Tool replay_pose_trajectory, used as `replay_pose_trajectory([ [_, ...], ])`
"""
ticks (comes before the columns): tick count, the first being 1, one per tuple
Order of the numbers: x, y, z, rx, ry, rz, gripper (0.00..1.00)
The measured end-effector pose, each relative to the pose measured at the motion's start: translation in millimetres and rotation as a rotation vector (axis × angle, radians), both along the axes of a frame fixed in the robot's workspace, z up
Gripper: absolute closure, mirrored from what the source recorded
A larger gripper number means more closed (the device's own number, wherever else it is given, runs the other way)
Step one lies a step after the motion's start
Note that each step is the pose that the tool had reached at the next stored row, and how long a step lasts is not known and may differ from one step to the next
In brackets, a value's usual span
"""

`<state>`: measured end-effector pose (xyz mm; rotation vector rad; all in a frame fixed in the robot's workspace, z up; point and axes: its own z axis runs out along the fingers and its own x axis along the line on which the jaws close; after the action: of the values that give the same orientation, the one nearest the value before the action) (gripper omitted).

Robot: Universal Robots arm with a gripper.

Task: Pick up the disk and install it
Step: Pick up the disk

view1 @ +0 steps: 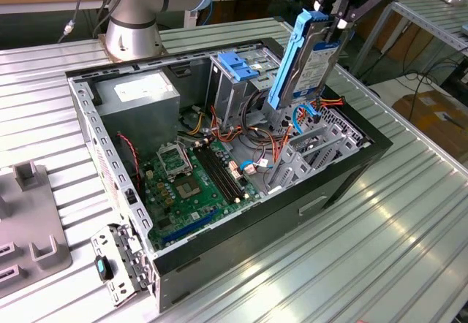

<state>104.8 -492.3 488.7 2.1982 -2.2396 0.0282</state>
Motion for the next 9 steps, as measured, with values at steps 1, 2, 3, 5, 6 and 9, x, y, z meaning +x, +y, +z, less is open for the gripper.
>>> replay_pose_trajectory([
  [1,0.0,-2.3,0.0,-0.0002,0.0001,0.0,0.65],
  [2,0.0,-3.3,0.0,-0.0002,0.0002,0.0,0.65],
  [3,0.0,-4.3,0.0,-0.0001,0.0001,0.0,0.65],
  [5,0.0,-5.2,-0.1,-0.0001,0.0001,0.0,0.65],
  [6,0.0,-5.2,0.0,-0.0002,0.0001,0.0,0.65],
  [9,0.0,-5.3,0.0,-0.0002,0.0001,0.0,0.65],
])
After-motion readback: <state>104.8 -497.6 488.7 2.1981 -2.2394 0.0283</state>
